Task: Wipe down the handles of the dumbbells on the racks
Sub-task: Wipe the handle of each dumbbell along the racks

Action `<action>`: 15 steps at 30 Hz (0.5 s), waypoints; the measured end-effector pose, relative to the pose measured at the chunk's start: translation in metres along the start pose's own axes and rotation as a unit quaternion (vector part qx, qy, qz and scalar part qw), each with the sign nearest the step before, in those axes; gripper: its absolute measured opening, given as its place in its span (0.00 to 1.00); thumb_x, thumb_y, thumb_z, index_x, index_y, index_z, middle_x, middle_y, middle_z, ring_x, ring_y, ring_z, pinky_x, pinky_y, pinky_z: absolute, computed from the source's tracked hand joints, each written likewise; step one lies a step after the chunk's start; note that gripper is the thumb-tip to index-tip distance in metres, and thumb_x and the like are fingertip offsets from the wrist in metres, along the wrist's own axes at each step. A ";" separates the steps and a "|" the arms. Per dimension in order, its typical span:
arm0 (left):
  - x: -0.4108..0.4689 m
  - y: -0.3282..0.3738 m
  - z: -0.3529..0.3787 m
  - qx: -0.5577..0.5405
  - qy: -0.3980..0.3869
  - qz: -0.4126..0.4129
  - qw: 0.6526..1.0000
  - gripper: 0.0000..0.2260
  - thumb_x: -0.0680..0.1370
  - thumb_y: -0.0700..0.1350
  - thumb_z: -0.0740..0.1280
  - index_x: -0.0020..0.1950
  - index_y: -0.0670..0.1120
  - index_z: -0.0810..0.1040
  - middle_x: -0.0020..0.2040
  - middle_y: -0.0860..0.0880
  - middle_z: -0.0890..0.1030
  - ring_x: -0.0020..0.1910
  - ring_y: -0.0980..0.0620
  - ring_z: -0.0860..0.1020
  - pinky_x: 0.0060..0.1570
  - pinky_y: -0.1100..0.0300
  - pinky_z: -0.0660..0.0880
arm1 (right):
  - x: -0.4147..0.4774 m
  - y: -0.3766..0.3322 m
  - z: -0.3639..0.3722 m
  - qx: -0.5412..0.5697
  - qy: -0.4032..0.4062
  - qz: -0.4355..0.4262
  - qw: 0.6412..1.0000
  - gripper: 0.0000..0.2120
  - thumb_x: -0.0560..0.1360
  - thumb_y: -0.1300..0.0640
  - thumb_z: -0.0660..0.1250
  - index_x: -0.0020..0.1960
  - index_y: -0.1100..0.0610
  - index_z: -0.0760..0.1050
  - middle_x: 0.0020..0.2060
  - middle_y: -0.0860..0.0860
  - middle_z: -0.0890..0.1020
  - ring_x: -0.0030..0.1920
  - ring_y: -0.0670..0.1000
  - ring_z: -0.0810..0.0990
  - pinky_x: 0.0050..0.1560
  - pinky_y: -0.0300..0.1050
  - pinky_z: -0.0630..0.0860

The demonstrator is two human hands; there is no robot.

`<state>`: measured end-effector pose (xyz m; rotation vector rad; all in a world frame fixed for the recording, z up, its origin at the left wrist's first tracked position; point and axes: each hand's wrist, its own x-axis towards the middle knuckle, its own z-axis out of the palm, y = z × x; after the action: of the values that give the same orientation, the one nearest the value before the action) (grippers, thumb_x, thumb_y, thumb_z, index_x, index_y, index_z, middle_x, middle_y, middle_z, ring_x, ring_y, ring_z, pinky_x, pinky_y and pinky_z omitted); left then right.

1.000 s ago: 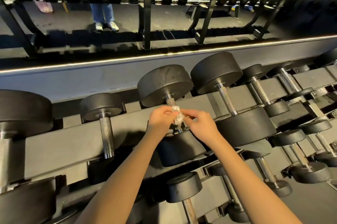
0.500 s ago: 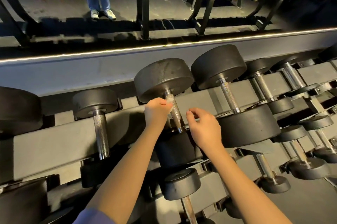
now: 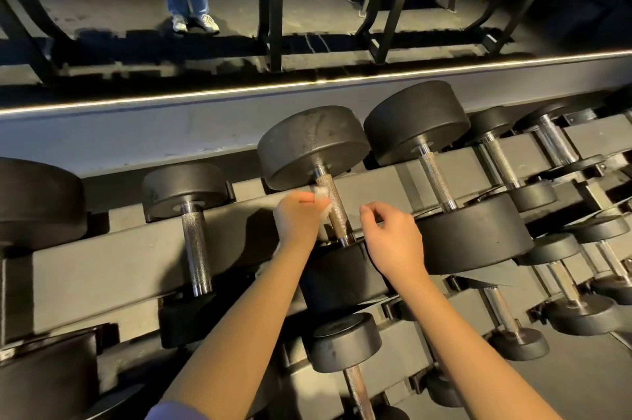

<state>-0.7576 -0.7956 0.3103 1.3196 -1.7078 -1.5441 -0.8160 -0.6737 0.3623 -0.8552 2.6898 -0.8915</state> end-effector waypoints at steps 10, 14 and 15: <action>0.017 0.008 0.005 0.080 -0.016 0.031 0.996 0.09 0.75 0.45 0.69 0.38 0.41 0.81 0.33 0.48 0.80 0.34 0.54 0.77 0.38 0.57 0.77 | 0.001 0.003 0.003 0.007 -0.001 -0.006 1.000 0.13 0.80 0.52 0.59 0.46 0.55 0.80 0.31 0.46 0.77 0.32 0.43 0.74 0.30 0.37 0.63; 0.003 0.014 0.004 0.219 -0.080 -0.014 0.972 0.10 0.75 0.48 0.67 0.38 0.43 0.80 0.33 0.49 0.80 0.31 0.53 0.79 0.28 0.62 0.72 | 0.001 0.003 0.003 0.010 0.007 -0.009 1.000 0.14 0.80 0.52 0.59 0.42 0.56 0.78 0.30 0.49 0.78 0.32 0.47 0.75 0.31 0.42 0.69; 0.000 0.015 0.004 0.249 -0.095 -0.025 0.963 0.10 0.75 0.48 0.67 0.38 0.43 0.78 0.33 0.49 0.79 0.30 0.54 0.78 0.29 0.63 0.71 | 0.001 0.003 0.004 0.010 0.008 -0.010 1.000 0.14 0.80 0.52 0.59 0.41 0.56 0.78 0.30 0.50 0.78 0.32 0.48 0.75 0.32 0.43 0.70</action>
<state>-0.7660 -0.7952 0.3234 1.4927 -2.3097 -1.3511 -0.8171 -0.6741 0.3575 -0.8759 2.6856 -0.9315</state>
